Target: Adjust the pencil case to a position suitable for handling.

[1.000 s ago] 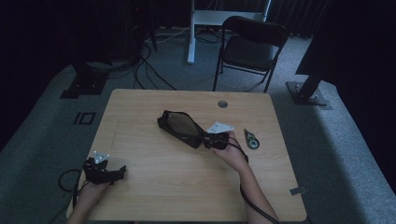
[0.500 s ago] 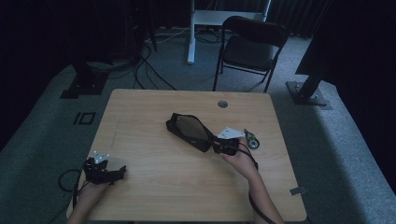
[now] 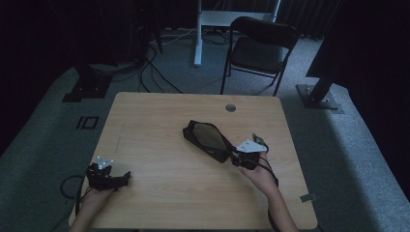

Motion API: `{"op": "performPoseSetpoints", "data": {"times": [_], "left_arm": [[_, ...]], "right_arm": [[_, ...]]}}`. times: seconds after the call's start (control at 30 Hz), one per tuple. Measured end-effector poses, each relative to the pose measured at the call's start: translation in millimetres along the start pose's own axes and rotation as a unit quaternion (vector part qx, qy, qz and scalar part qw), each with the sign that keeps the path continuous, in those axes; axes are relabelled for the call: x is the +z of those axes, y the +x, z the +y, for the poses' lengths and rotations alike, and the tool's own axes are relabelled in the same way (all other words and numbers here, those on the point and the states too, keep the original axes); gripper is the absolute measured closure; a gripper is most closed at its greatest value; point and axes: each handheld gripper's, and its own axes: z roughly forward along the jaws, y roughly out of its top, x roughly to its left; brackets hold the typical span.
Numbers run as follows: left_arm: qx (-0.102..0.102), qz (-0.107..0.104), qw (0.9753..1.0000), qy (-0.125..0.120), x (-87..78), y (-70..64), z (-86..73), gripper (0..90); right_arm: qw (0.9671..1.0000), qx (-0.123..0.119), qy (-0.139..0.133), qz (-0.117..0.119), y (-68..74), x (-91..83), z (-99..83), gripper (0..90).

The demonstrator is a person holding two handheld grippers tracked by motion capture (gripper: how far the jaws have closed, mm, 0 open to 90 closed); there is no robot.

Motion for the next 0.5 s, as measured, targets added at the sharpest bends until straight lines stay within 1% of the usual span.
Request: {"op": "performPoseSetpoints", "data": {"times": [0.1, 0.17, 0.23, 0.27, 0.3, 0.37, 0.47, 0.5], "left_arm": [[0.000, 0.000, 1.0000, 0.000, 0.0, 0.0, 0.0, 0.2], [0.001, 0.000, 1.0000, 0.001, -0.1, 0.1, 0.0, 0.2], [0.001, 0.000, 1.0000, 0.000, 0.0, 0.0, 0.0, 0.2], [0.001, 0.001, 1.0000, 0.000, 0.0, 0.1, 0.0, 0.2], [0.001, 0.000, 1.0000, 0.000, 0.0, 0.0, 0.0, 0.2], [0.001, 0.001, 1.0000, 0.000, 0.0, 0.0, 0.0, 0.2], [0.000, 0.000, 1.0000, 0.000, 0.0, 0.0, 0.0, 0.2], [0.001, 0.001, 1.0000, 0.000, 0.0, 0.0, 0.0, 0.2]], "right_arm": [[0.9999, 0.009, -0.001, -0.004, -0.3, -6.2, -4.7, 73.6], [0.9999, 0.009, -0.002, -0.009, 0.4, -10.3, -7.4, 73.7], [0.9999, 0.012, -0.003, -0.008, 2.2, -15.3, -9.7, 73.6], [0.9998, 0.013, -0.007, -0.011, 2.9, -17.5, -10.9, 73.6], [0.9998, 0.013, -0.007, -0.011, 2.9, -17.5, -10.9, 73.6], [0.9997, 0.017, -0.010, -0.013, 5.9, -24.3, -14.4, 73.6], [0.9998, 0.015, -0.007, -0.014, 8.4, -28.4, -16.7, 73.6], [0.9996, 0.019, -0.009, -0.017, 10.6, -33.3, -19.1, 73.6]]}}
